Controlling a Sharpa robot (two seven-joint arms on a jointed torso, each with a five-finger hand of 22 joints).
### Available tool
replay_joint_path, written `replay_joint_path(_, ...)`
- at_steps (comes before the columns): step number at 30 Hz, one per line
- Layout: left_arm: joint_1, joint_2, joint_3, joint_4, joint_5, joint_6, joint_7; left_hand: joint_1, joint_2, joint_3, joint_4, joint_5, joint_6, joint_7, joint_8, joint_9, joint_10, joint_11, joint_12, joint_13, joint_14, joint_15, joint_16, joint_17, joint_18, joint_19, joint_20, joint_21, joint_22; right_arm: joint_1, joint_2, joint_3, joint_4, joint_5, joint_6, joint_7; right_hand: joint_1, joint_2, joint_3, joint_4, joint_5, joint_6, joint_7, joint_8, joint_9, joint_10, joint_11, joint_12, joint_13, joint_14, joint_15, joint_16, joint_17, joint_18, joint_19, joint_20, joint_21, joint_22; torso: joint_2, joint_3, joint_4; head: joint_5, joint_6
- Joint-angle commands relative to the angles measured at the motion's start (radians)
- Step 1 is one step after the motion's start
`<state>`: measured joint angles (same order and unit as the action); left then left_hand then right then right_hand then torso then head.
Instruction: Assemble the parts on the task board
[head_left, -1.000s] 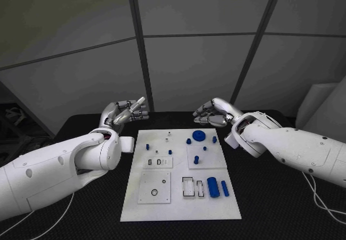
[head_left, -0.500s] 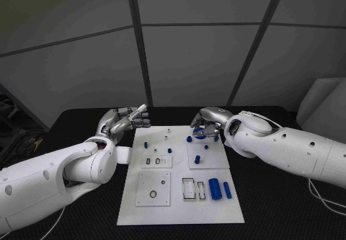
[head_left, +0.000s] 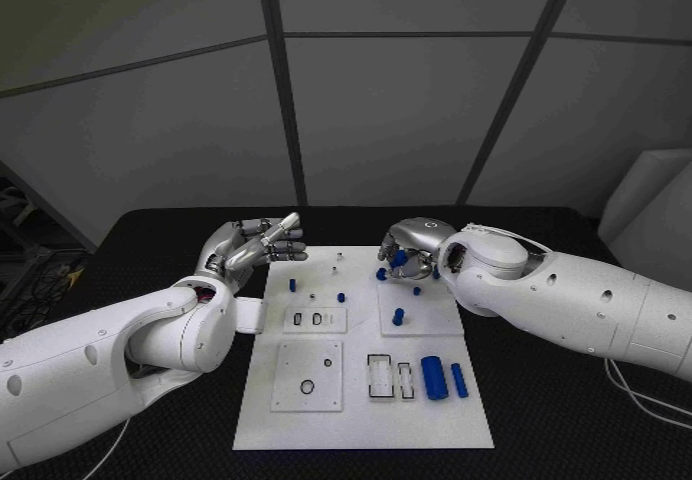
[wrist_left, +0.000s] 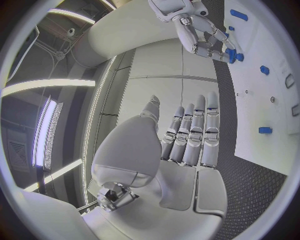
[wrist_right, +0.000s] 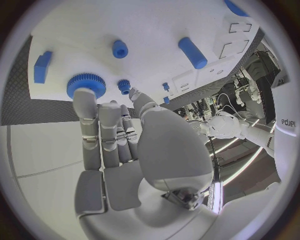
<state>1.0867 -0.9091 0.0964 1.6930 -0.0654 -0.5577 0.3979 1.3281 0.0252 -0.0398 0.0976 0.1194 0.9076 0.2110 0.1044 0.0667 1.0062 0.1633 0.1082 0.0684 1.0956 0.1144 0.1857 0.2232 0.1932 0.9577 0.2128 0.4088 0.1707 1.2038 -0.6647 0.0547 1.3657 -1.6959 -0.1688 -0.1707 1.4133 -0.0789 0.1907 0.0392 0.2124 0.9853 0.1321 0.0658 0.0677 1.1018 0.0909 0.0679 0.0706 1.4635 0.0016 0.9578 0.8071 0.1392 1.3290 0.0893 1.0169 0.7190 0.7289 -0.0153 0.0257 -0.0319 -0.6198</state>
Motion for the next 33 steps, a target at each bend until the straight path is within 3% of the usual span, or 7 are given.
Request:
replay_joint_path(1, 0.001, -0.002, 0.001, 0.004, -0.011, 0.018, -0.001, 0.0, -0.002, -0.008, -0.001, 0.003, 0.001, 0.008, -0.007, -0.001, -0.001, 0.006, -0.008, -0.002, -0.006, 0.002, -0.006, 0.002, -0.013, 0.001, 0.005, 0.001, 0.0, 0.003, 0.007, 0.001, -0.004, -0.032, 0.027, -0.016, -0.002, -0.01, 0.019, 0.006, 0.005, -0.002, -0.004, 0.0, 0.001, 0.017, -0.001, 0.0, 0.0, 0.038, 0.002, 0.067, 0.068, -0.016, 0.018, 0.0, 0.069, 0.085, 0.003, -0.0009, 0.0017, 0.001, 0.0)
replay_joint_path(5, 0.001, -0.003, 0.001, 0.006, -0.011, 0.019, -0.001, -0.001, -0.001, -0.009, -0.001, 0.003, 0.001, 0.008, -0.008, -0.001, -0.002, 0.006, -0.009, -0.002, -0.007, 0.002, -0.008, 0.002, -0.013, 0.0, 0.005, 0.001, -0.001, 0.003, 0.014, 0.001, -0.01, -0.033, 0.035, -0.017, -0.003, -0.016, 0.045, 0.014, 0.008, 0.002, -0.005, 0.0, 0.002, 0.024, -0.001, -0.001, -0.002, 0.038, 0.003, 0.121, 0.12, -0.026, 0.03, 0.001, 0.136, 0.167, 0.004, 0.0002, 0.0014, 0.003, -0.002)
replay_joint_path(11, 0.001, -0.005, 0.001, 0.011, -0.011, 0.019, -0.002, -0.002, -0.001, -0.009, -0.001, 0.003, 0.0, 0.008, -0.009, -0.001, -0.002, 0.007, -0.01, -0.002, -0.008, 0.003, -0.01, 0.003, -0.013, -0.001, 0.005, 0.0, -0.001, 0.003, 0.022, 0.0, -0.018, -0.033, 0.046, -0.019, -0.004, -0.02, 0.063, 0.019, 0.01, 0.005, -0.004, 0.0, 0.002, 0.028, -0.001, -0.002, -0.002, 0.035, 0.004, 0.142, 0.138, -0.03, 0.033, 0.003, 0.168, 0.204, 0.007, -0.0012, 0.0018, 0.001, -0.002)
replay_joint_path(15, 0.001, -0.006, 0.001, 0.011, -0.011, 0.018, -0.003, -0.003, 0.0, -0.01, -0.001, 0.003, 0.0, 0.009, -0.01, -0.001, -0.003, 0.008, -0.011, -0.002, -0.01, 0.004, -0.013, 0.004, -0.013, -0.002, 0.006, 0.0, -0.001, 0.003, 0.028, 0.0, -0.024, -0.031, 0.059, -0.018, -0.005, -0.021, 0.078, 0.023, 0.013, 0.009, -0.003, 0.001, 0.002, 0.034, -0.002, -0.001, -0.002, 0.039, 0.003, 0.174, 0.171, -0.035, 0.04, 0.004, 0.197, 0.243, 0.007, -0.0001, 0.0006, 0.006, -0.005)
replay_joint_path(20, 0.001, -0.005, 0.001, 0.01, -0.011, 0.016, -0.003, -0.002, 0.001, -0.01, -0.001, 0.003, 0.0, 0.009, -0.01, -0.001, -0.002, 0.008, -0.012, -0.001, -0.01, 0.004, -0.014, 0.004, -0.013, -0.002, 0.006, 0.0, -0.002, 0.003, 0.038, 0.0, -0.032, -0.029, 0.078, -0.017, -0.007, -0.025, 0.101, 0.028, 0.015, 0.015, -0.002, 0.001, 0.002, 0.046, -0.005, -0.001, -0.002, 0.045, 0.001, 0.22, 0.219, -0.043, 0.053, 0.004, 0.239, 0.299, 0.009, 0.0001, 0.0013, 0.002, -0.009)
replay_joint_path(33, 0.001, -0.005, 0.001, 0.009, -0.011, 0.016, -0.003, -0.001, 0.001, -0.01, -0.002, 0.003, 0.001, 0.009, -0.01, -0.001, -0.002, 0.008, -0.012, -0.001, -0.011, 0.004, -0.015, 0.004, -0.013, -0.003, 0.006, -0.001, -0.002, 0.003, 0.054, -0.001, -0.049, -0.022, 0.096, -0.014, -0.007, -0.02, 0.139, 0.034, 0.018, 0.04, 0.003, 0.007, 0.006, 0.07, -0.012, 0.002, -0.001, 0.045, -0.003, 0.261, 0.255, -0.049, 0.062, 0.002, 0.279, 0.351, 0.011, -0.0005, 0.0016, 0.009, -0.016)
